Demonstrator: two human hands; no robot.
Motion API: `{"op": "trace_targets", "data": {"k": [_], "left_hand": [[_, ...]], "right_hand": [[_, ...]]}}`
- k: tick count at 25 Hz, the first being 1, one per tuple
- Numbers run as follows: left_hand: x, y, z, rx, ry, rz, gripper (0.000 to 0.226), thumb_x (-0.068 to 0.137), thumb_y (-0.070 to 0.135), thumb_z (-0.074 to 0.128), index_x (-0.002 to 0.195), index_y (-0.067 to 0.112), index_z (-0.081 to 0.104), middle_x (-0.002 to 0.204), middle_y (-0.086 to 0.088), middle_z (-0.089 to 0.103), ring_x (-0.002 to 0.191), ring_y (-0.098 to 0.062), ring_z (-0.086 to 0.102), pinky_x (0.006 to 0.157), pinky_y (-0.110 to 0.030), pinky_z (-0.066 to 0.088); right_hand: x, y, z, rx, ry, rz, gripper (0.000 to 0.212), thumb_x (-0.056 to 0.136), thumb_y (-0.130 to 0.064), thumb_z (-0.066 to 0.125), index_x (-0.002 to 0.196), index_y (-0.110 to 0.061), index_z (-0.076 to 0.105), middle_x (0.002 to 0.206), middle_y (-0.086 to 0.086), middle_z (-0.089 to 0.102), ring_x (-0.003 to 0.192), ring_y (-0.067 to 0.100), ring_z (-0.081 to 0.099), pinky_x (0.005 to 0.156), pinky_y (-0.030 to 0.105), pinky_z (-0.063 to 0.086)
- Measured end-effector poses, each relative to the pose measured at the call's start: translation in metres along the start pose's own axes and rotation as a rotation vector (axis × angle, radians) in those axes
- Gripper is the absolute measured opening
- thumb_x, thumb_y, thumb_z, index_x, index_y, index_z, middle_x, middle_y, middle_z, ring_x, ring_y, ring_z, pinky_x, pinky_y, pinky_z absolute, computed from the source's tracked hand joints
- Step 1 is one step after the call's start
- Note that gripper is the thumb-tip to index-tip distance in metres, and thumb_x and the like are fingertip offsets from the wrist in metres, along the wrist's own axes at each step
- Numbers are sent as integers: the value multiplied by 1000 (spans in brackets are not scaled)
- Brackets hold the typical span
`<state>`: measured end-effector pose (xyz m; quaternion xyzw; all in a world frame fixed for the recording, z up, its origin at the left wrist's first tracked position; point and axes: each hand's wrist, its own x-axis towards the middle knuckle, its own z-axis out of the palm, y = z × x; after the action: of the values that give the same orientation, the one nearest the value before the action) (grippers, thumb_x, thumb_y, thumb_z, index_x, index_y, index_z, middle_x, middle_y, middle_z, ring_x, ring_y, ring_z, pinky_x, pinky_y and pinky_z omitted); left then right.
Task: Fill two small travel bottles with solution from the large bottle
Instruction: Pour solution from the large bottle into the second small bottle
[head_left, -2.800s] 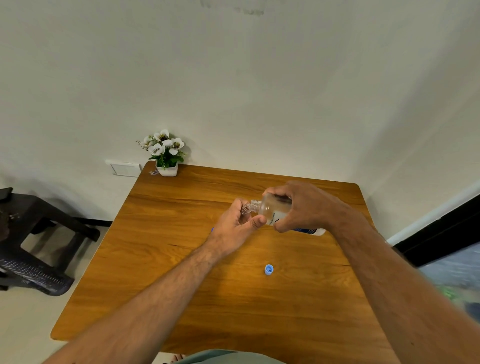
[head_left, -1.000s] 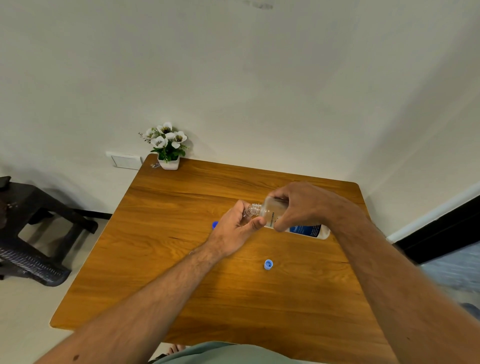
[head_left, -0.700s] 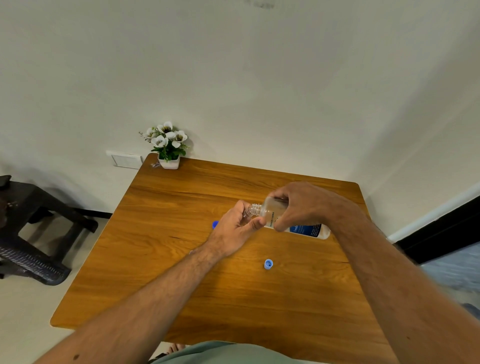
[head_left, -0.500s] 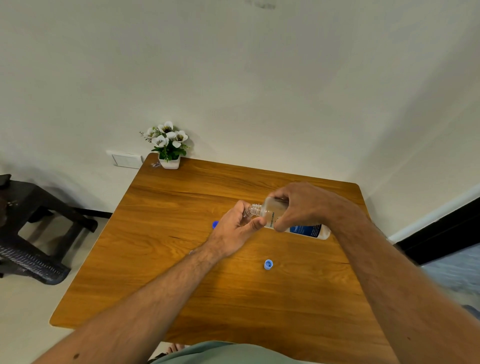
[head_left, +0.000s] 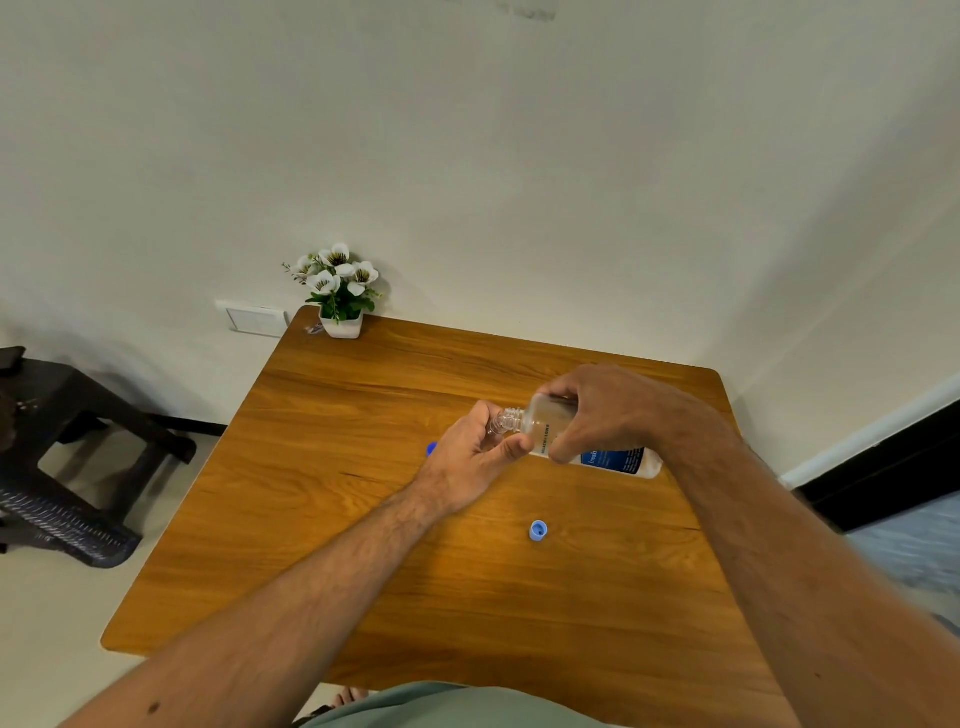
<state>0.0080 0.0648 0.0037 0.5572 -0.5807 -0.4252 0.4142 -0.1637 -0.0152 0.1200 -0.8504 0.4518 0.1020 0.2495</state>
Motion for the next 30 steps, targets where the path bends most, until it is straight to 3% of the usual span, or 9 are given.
{"op": "trace_targets", "data": {"k": [15,20,26,30], "left_hand": [[-2,-1,0,28,-3,4,97,59,99,42,105,15,52,84,2,57,68,-10,47,51,-17,39],[-1,-6,2,31,-4,-8,96,61,98,43,105,13,52,85,-7,60,71,-14,49,57,-31,43],[-3,-8,2,19,-4,-12,91,63,96,46,103,15,51,82,0,56,66,-13,46,53,-30,39],[-5,-6,2,34,1,-2,96,60,98,44,104,13,51,80,3,56,61,-7,43,46,-17,35]], "right_hand": [[-1,-1,2,4,-15,9,65,72,-39,82,132,-26,60,95,-9,65,81,10,67,68,23,56],[0,-2,2,-4,-14,8,67,72,-39,81,134,-25,59,98,-7,66,82,11,67,71,24,57],[-1,-4,4,-2,-20,6,68,73,-37,81,135,-23,58,101,-5,65,82,12,66,68,21,55],[0,-3,5,-8,-24,14,69,72,-38,82,135,-23,59,96,-8,65,80,11,67,65,20,55]]}}
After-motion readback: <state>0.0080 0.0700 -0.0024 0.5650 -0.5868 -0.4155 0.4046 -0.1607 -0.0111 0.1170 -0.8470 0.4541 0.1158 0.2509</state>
